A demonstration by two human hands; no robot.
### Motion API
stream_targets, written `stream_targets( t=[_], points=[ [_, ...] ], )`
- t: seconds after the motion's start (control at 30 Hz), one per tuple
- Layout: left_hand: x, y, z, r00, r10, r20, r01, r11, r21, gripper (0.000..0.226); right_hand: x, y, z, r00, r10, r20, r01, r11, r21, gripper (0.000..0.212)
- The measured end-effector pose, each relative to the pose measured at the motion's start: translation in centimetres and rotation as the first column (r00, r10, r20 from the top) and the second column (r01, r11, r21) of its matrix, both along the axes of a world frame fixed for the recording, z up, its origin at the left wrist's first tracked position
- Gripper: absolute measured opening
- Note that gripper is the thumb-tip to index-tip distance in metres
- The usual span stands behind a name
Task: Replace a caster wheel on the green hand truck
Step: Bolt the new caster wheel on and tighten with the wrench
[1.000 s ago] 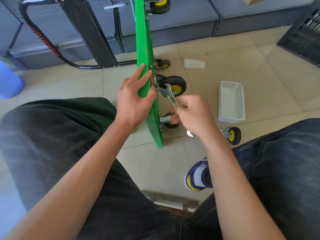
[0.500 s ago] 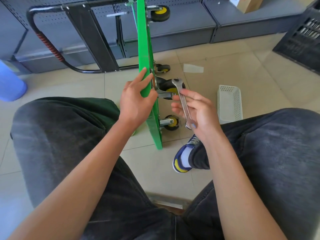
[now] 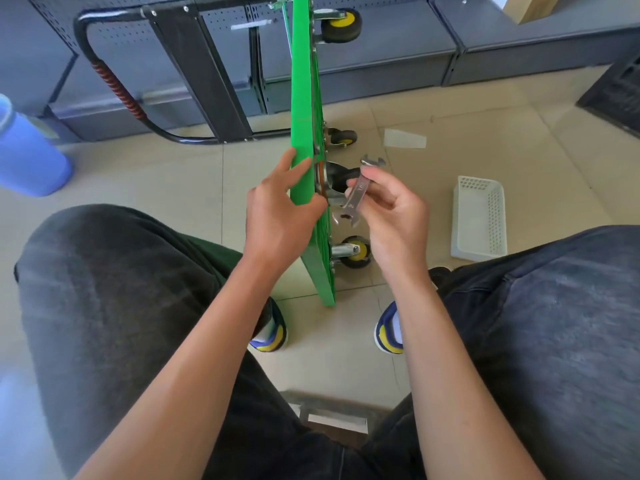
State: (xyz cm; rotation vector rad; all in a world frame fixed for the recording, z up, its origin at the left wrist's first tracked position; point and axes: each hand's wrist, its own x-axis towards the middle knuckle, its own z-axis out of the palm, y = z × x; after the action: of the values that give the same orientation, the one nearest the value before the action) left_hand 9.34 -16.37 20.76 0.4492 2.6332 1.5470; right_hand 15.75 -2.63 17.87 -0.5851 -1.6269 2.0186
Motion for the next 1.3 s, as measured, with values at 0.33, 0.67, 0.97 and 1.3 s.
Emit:
stream_targets(
  t=[0.33,0.67,0.97,1.3],
  points=[
    [-0.5,-1.2,0.0,0.999,-0.037,0.037,0.037,0.999,-0.004,0.055,-4.0,-0.5,-2.1,0.993,-0.104,-0.057,0.117,0.783,0.611,0.023],
    [-0.8,-1.4,0.1,0.997,-0.073,0.015,0.073,0.997,-0.013,0.055,-4.4,-0.3,-3.0,0.972,-0.202,-0.117,0.221,0.636,0.739,0.031],
    [-1.2,-2.1,0.5,0.993,-0.111,-0.041,0.107,0.990,-0.092,0.054,-4.4,1.2,-1.9,0.980,-0.146,-0.134,0.198,0.748,0.634,0.025],
    [-3.8,-2.0,0.7,0.933,-0.260,-0.248,0.182,0.938,-0.296,0.049,-5.6,1.5,-1.7,0.979,-0.181,-0.096,0.204,0.909,0.365,0.017]
  ],
)
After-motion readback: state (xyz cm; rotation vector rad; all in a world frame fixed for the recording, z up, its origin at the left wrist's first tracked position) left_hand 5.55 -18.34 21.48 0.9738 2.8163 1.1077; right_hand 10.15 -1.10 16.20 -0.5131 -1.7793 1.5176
